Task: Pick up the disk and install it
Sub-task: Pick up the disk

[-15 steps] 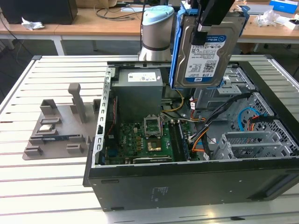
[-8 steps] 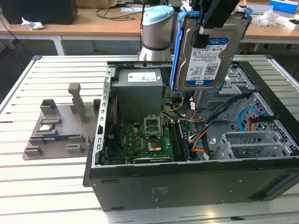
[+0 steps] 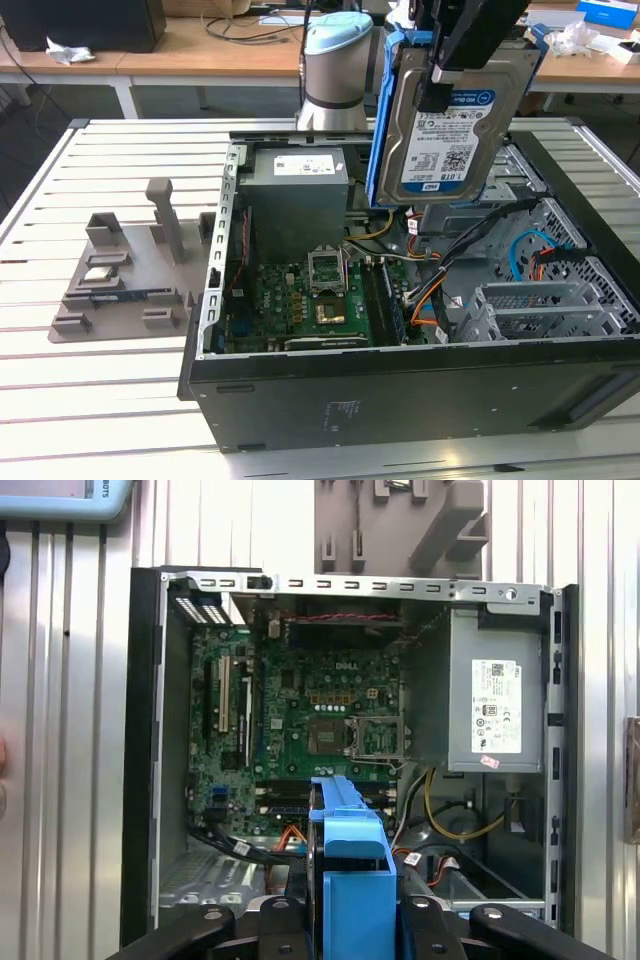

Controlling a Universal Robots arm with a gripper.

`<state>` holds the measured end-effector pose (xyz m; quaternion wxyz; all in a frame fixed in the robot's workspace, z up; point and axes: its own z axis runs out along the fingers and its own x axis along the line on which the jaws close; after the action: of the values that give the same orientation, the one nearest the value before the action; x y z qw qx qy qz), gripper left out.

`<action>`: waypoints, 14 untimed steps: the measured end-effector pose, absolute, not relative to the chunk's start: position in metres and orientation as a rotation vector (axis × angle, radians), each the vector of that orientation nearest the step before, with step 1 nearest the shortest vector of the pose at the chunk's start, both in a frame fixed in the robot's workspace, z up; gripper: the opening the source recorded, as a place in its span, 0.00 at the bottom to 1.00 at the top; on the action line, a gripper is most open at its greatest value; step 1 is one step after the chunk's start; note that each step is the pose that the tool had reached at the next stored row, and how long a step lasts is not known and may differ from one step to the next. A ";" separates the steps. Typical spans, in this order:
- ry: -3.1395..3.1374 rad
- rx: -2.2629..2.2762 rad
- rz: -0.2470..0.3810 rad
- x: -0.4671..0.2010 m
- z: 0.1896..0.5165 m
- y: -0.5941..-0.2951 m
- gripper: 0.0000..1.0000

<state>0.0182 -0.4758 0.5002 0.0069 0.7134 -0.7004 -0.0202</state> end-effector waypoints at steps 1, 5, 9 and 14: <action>-2.191 2.231 -0.063 0.018 0.500 -0.479 0.37; -2.191 2.231 -0.063 0.018 0.500 -0.492 0.37; -2.191 2.231 -0.063 0.018 0.500 -0.504 0.37; -2.191 2.231 -0.063 0.018 0.500 -0.518 0.37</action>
<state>0.0182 -0.5184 0.5000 0.0070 0.7134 -0.7005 -0.0202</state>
